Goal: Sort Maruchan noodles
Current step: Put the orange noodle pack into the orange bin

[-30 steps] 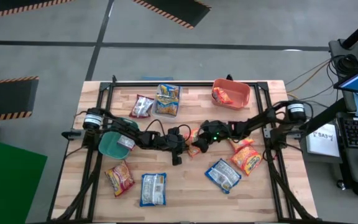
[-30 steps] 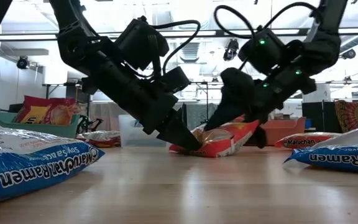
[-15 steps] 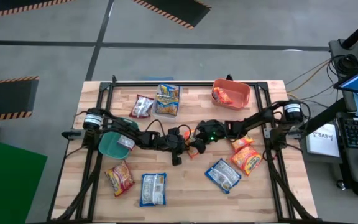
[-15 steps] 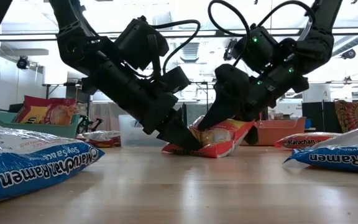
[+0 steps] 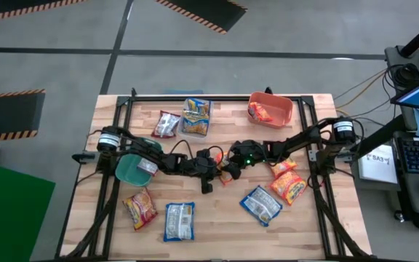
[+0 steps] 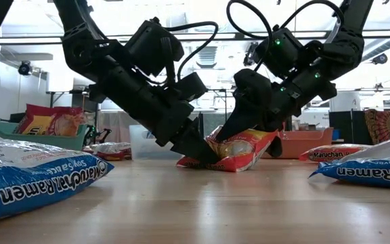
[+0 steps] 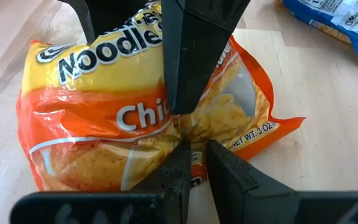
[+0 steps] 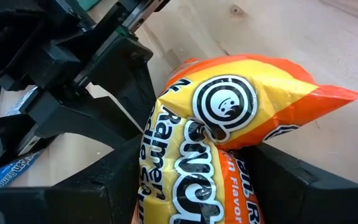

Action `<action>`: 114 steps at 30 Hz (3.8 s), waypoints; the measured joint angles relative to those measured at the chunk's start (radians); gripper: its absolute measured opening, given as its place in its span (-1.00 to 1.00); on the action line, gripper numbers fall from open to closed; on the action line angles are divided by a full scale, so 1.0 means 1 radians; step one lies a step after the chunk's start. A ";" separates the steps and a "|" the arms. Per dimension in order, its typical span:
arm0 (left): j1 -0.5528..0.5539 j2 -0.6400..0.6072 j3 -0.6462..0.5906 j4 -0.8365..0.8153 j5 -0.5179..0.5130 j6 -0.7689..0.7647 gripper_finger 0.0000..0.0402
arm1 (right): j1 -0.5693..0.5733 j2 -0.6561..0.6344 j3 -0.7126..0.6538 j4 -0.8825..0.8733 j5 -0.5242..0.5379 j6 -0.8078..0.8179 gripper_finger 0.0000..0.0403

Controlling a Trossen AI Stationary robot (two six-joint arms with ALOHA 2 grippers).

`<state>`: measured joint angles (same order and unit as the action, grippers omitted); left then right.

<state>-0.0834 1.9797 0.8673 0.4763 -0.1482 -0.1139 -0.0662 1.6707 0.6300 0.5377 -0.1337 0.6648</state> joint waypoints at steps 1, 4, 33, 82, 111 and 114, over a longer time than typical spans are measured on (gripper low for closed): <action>0.000 0.000 0.000 0.000 0.000 0.000 -0.82 | 0.000 0.000 0.000 0.000 0.001 0.001 0.20; 0.000 0.000 0.000 0.000 0.000 0.000 -0.82 | 0.000 0.000 0.000 0.000 0.001 0.020 0.20; 0.000 -0.002 0.000 0.002 0.001 -0.008 -0.82 | 0.008 -0.001 0.050 0.005 0.001 0.012 0.20; -0.004 -0.359 -0.014 -0.376 -0.019 0.135 -0.82 | -0.052 -0.179 0.088 -0.274 -0.001 -0.072 -0.72; -0.001 -0.615 -0.079 -0.373 -0.186 0.342 -0.82 | -0.696 -0.388 0.510 -1.493 0.552 -0.072 -0.77; -0.001 -0.615 -0.079 -0.384 -0.186 0.341 -0.82 | -0.726 -0.360 0.468 -1.463 0.553 -0.068 -0.77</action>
<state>-0.0841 1.3645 0.7883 0.0921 -0.3340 0.2272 -0.7924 1.3105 1.0983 -0.9254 0.4191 0.5968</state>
